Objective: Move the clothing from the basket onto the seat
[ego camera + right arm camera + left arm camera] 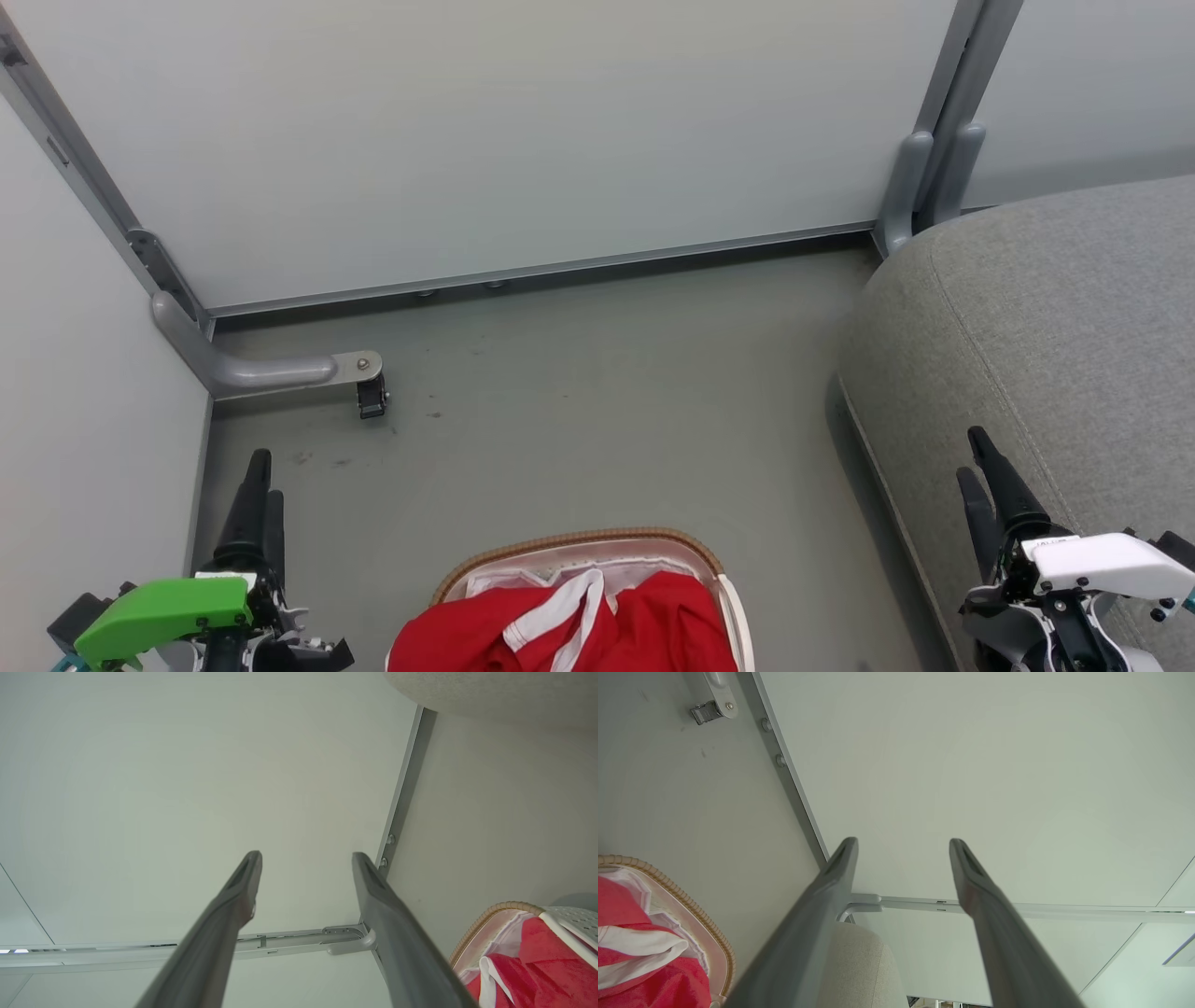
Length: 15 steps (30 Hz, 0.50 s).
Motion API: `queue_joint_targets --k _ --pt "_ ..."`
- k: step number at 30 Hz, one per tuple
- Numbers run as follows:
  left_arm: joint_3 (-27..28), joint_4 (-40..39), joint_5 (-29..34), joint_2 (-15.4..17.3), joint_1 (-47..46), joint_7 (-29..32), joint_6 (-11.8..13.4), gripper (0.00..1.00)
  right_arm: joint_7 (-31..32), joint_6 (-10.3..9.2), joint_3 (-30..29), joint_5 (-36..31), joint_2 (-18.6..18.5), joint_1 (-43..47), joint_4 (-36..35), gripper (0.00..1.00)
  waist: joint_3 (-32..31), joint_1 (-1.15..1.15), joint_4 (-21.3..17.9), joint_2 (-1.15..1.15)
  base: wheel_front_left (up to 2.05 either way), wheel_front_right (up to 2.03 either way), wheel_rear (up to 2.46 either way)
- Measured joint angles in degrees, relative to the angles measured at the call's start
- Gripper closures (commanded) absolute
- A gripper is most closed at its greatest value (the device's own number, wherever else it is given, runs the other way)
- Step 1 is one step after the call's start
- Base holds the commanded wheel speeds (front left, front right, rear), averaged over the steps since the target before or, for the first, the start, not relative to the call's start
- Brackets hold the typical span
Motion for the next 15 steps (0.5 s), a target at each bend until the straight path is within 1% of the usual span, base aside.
queue_joint_targets --k 3,7,15 --pt "-0.1 0.2 2.8 0.2 0.0 -0.7 0.0 0.0 -0.9 0.0 1.2 -2.1 -0.9 -0.2 0.0 0.0 0.1 0.0 0.0 0.0 0.0 0.0 0.0" --pt "-0.5 0.3 8.3 0.2 -0.2 -1.8 0.0 0.0 -2.0 0.0 2.0 -5.8 -1.7 -1.0 0.0 0.0 0.1 0.0 0.0 0.0 0.0 0.0 0.0" --pt "-1.6 1.0 18.7 0.3 -0.2 -3.8 0.0 0.0 -4.0 0.0 3.2 -15.6 -2.4 -1.9 0.2 0.0 0.2 0.0 -0.1 0.0 0.0 0.0 0.0"
